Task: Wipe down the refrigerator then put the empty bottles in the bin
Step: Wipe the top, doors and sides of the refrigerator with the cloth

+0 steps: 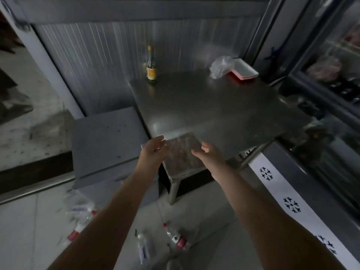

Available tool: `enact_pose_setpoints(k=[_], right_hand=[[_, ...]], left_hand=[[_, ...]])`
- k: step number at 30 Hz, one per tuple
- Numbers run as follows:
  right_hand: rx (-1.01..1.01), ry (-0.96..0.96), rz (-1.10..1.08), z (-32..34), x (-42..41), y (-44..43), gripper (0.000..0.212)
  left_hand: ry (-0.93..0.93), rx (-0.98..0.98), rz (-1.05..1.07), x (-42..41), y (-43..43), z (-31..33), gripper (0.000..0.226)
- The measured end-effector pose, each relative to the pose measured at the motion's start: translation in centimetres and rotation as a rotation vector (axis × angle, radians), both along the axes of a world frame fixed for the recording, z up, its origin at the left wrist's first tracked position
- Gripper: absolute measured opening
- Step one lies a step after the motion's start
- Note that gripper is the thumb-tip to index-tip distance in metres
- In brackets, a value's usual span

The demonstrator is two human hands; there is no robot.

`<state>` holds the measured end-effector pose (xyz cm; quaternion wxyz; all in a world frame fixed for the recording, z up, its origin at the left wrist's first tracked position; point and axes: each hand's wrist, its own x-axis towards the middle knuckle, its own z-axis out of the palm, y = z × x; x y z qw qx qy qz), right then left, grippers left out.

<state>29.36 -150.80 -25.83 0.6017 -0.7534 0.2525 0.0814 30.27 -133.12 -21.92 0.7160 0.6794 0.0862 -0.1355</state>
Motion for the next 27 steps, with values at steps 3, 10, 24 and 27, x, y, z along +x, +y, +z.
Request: enact_pose_setpoints(k=[3, 10, 24, 27], right_hand=[[-0.11, 0.022, 0.049, -1.7, 1.4, -1.1, 0.068], [-0.276, 0.142, 0.143, -5.0, 4.3, -1.8, 0.068], [-0.537, 0.153, 0.056, -7.3, 6.7, -0.5, 0.045], [-0.461, 0.145, 0.053, -7.0, 7.0, -0.1, 0.039]], left_hand=[[-0.005, 0.035, 0.003, -0.3, -0.7, -0.9, 0.024], [0.068, 0.018, 0.081, 1.5, -0.5, -4.6, 0.02], [0.067, 0.015, 0.114, 3.7, -1.3, -7.6, 0.028], [0.079, 0.019, 0.13, 4.0, -1.0, -7.7, 0.027]])
